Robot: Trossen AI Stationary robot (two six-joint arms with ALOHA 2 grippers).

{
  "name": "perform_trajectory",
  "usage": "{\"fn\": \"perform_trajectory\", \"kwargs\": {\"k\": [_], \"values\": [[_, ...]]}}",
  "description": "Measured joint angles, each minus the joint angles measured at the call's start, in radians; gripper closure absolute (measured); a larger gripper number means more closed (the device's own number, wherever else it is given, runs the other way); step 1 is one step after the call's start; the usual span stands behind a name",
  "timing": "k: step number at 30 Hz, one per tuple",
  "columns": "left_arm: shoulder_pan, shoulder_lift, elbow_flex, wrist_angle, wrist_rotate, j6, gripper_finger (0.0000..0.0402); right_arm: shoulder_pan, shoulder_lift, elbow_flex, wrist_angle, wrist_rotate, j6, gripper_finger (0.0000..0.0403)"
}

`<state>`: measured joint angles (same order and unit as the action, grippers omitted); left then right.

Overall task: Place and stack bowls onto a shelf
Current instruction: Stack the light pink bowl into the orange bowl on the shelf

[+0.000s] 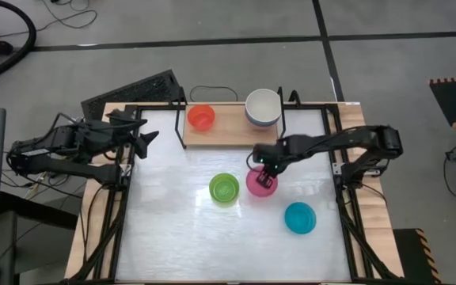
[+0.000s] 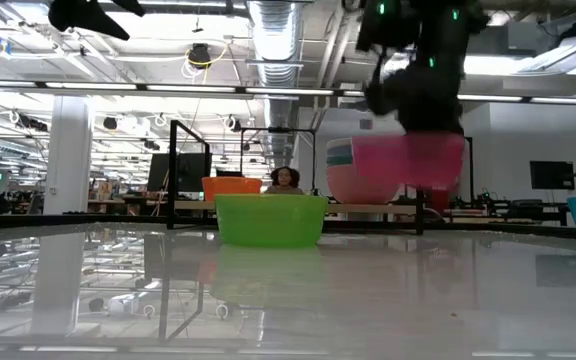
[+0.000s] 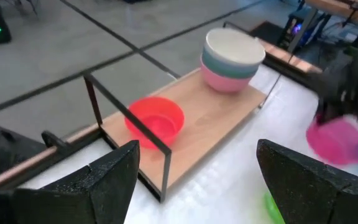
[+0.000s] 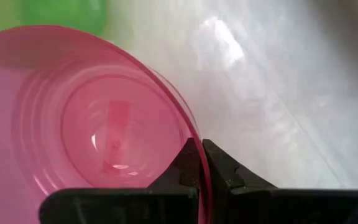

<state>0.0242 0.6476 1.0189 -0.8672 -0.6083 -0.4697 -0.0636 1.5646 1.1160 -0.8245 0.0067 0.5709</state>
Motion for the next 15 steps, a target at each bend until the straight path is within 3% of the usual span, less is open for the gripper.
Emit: {"fn": "perform_trajectory", "kwargs": {"k": [7, 15], "values": [[0.000, -0.001, 0.000, -0.107, 0.003, -0.053, 0.0093, -0.059, -0.083, 0.257, -0.031, 0.031, -0.009, 0.0379], [0.000, -0.001, -0.001, -0.161, 0.005, -0.034, 0.0093, -0.159, 0.069, 0.681, -0.038, 0.149, -0.149, 0.0379]]}}
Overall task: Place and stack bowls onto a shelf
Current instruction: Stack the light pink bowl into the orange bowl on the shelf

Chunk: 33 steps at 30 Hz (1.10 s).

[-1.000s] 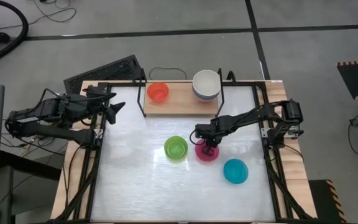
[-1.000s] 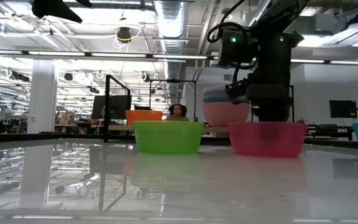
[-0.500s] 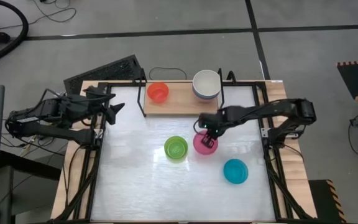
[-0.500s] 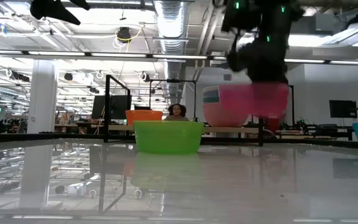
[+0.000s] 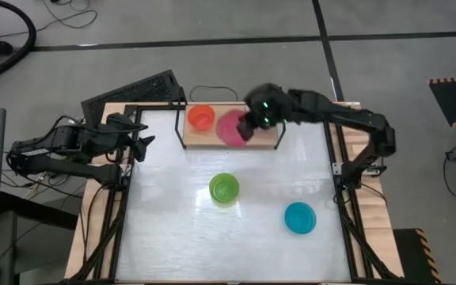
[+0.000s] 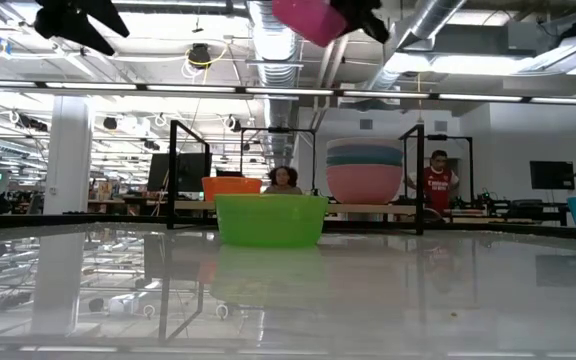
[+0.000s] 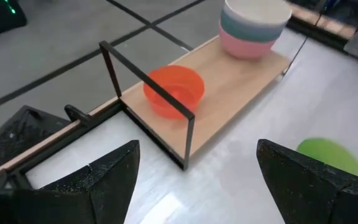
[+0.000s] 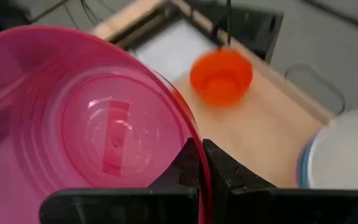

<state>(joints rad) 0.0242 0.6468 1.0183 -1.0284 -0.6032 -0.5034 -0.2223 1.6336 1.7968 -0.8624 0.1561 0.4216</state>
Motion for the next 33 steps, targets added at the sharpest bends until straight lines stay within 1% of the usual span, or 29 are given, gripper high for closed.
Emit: {"fn": "perform_trajectory", "kwargs": {"k": [2, 4, 10, 17, 18, 21, 25, 30, 33], "values": [[0.000, 0.000, 0.000, -0.021, 0.005, 0.027, 0.0093, -0.029, 0.060, 0.094, -0.002, 0.000, -0.020, 0.0379], [0.000, 0.000, 0.000, -0.032, 0.006, 0.038, 0.0093, -0.059, 0.123, 0.173, -0.041, 0.000, -0.030, 0.0379], [0.000, 0.000, 0.000, -0.059, 0.009, 0.076, 0.0093, -0.111, 0.316, 0.365, -0.025, -0.036, -0.053, 0.0379], [0.000, 0.000, 0.000, -0.070, -0.004, 0.055, 0.0093, -0.152, 0.516, 0.546, -0.027, -0.149, -0.094, 0.0379], [0.000, 0.000, 0.000, -0.074, -0.004, 0.048, 0.0093, -0.159, 0.538, 0.560, -0.024, -0.157, -0.107, 0.0379], [0.000, 0.000, 0.000, -0.083, -0.019, 0.036, 0.0093, -0.188, 0.568, 0.544, 0.013, -0.181, -0.138, 0.0379], [0.000, 0.000, 0.000, -0.081, -0.061, -0.023, 0.0093, -0.229, 0.626, 0.544, 0.012, -0.185, -0.165, 0.0379], [0.000, 0.000, 0.000, -0.081, -0.092, -0.074, 0.0093, -0.281, 0.690, 0.544, 0.088, -0.189, -0.194, 0.0379], [0.000, 0.000, 0.000, -0.081, -0.103, -0.108, 0.0093, -0.303, 0.728, 0.544, 0.120, -0.233, -0.194, 0.0379]]}}
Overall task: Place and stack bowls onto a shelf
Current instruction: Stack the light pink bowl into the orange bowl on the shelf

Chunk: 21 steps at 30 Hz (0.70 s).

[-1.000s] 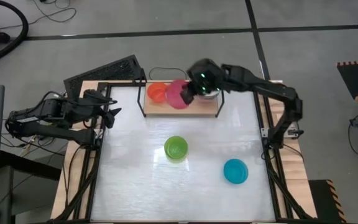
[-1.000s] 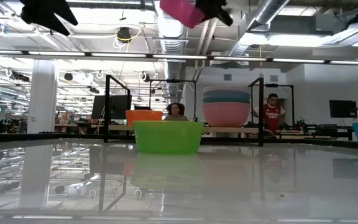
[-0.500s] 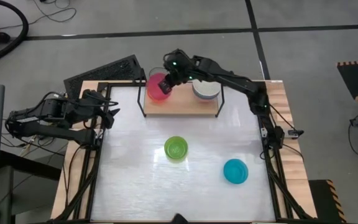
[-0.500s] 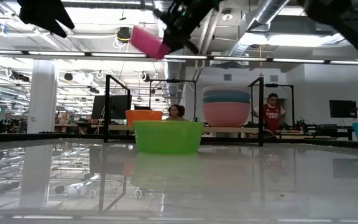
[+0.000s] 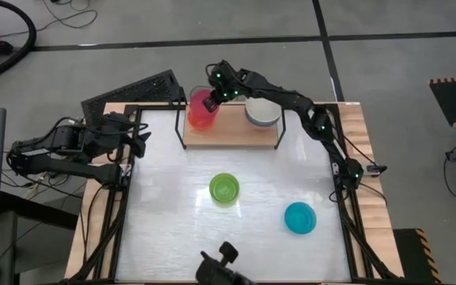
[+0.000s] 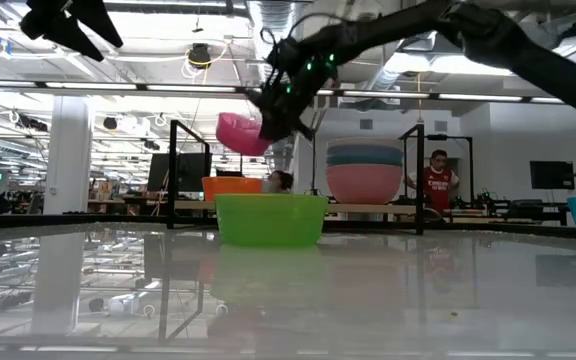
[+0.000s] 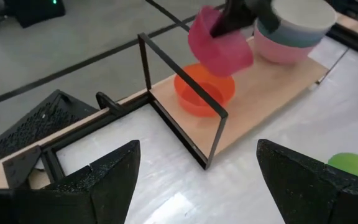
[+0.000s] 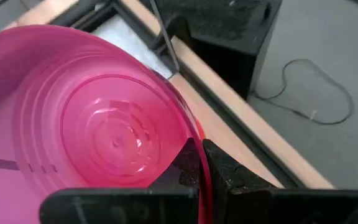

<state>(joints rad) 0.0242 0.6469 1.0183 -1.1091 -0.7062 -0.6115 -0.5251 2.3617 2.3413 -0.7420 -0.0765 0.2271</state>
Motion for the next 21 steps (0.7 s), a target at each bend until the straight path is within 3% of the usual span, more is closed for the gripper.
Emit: {"fn": "perform_trajectory", "kwargs": {"k": [4, 21], "values": [[0.000, 0.000, 0.000, 0.000, -0.020, -0.043, 0.0093, -0.014, 0.038, -0.002, 0.019, -0.056, 0.000, 0.0379], [0.000, 0.000, 0.000, 0.000, -0.068, -0.093, 0.0093, -0.010, 0.049, -0.008, 0.032, -0.070, -0.071, 0.0379]]}}
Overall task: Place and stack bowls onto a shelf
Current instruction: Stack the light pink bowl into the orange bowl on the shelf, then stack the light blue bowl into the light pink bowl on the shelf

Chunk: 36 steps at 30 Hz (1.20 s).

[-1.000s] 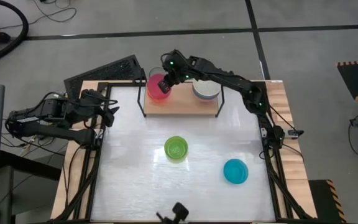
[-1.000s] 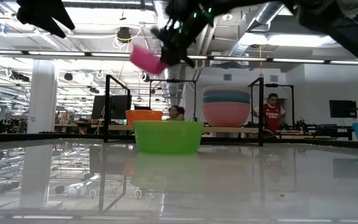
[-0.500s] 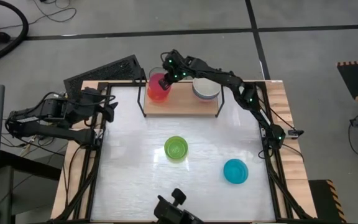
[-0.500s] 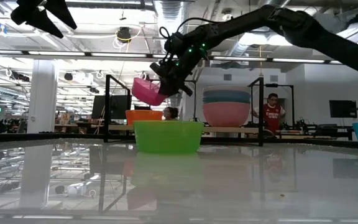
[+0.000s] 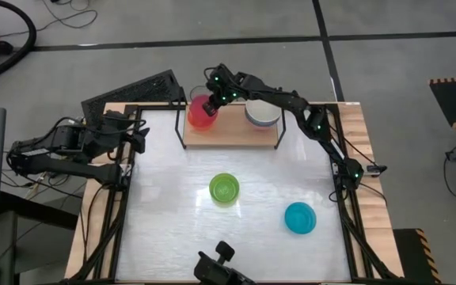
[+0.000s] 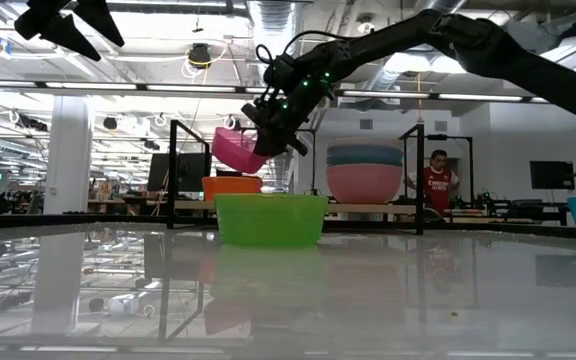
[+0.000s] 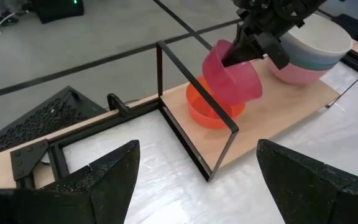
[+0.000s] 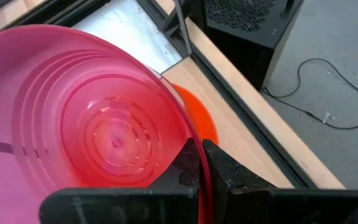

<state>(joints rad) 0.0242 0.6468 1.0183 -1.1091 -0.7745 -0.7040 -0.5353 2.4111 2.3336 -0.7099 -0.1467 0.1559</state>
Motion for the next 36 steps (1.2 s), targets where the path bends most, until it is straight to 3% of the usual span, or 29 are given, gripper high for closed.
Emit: {"fn": "perform_trajectory", "kwargs": {"k": [23, 36], "values": [[0.000, 0.000, 0.000, 0.000, -0.001, -0.008, 0.0093, 0.014, 0.045, -0.001, 0.020, 0.016, 0.046, 0.0379], [0.000, 0.000, 0.000, -0.001, -0.001, 0.000, 0.0093, 0.010, 0.045, -0.001, 0.015, 0.017, 0.057, 0.0290]]}}
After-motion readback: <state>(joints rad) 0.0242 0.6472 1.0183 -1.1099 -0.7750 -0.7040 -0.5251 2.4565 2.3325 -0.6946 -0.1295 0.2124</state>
